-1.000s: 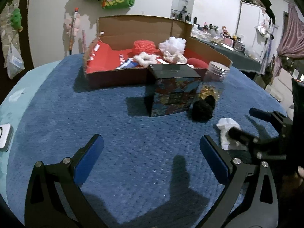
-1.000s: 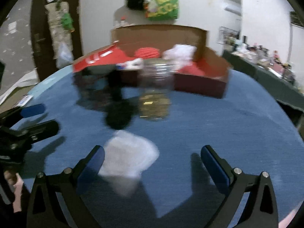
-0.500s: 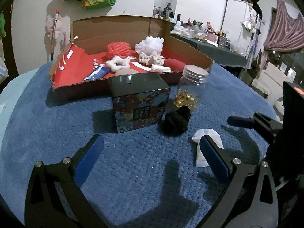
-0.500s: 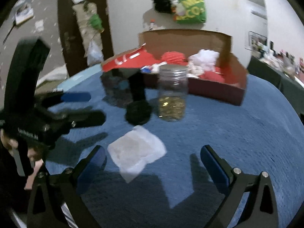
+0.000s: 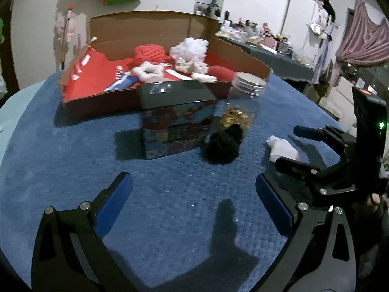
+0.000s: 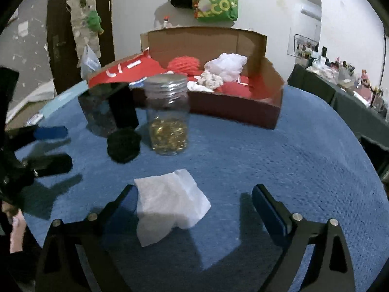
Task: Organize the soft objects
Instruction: 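Move the left tool to the black fuzzy scrunchie while the right tool approaches the white tissue, then close the left tool on the black scrunchie while the right tool grasps the white tissue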
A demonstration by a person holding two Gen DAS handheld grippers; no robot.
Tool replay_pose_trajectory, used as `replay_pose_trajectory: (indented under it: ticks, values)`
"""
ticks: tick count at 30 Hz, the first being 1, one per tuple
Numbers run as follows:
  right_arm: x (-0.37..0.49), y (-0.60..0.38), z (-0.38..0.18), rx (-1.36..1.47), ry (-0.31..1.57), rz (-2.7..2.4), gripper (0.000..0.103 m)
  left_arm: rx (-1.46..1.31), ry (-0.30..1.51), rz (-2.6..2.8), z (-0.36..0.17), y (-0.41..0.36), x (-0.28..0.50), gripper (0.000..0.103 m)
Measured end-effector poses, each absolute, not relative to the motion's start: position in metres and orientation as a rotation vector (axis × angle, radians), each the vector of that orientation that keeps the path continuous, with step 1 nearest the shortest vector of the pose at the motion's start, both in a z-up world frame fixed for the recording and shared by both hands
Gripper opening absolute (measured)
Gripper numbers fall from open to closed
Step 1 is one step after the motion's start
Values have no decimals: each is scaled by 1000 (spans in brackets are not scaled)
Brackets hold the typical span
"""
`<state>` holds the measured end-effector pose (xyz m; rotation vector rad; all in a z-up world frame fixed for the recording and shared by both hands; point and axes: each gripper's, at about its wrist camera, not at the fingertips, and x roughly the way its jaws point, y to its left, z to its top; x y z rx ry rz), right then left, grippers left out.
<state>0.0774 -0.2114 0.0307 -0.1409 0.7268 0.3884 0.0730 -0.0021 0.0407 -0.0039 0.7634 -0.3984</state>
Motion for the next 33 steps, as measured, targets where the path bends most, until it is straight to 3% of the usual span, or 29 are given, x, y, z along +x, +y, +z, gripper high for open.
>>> replay_pose_trajectory:
  ticks: [9,13,18,21,25,26,28,29,30,33]
  values:
    - [80,-223,38,-192,725,592,93,40,765,-415,43,-36,85,100]
    - [83,-224,35,-212,736,635,90,39,780,-408,42,-45,93,91]
    - [87,-223,33,-215,741,688,86,41,797,-393,39,-54,100,87]
    - [87,-221,32,-220,745,713,78,58,815,-380,35,-59,104,83]
    - [86,-217,30,-235,748,732,74,55,834,-381,33,-62,108,70]
    - [86,-216,29,-240,747,738,71,54,843,-382,32,-62,110,67]
    - [84,-214,28,-250,744,741,65,44,863,-390,29,-63,113,42]
    - [83,-213,27,-258,740,744,55,49,861,-374,29,-63,114,32]
    - [82,-212,26,-263,734,745,40,48,858,-370,30,-61,113,31]
    - [75,-212,28,-263,699,741,23,16,859,-404,33,-56,109,29]
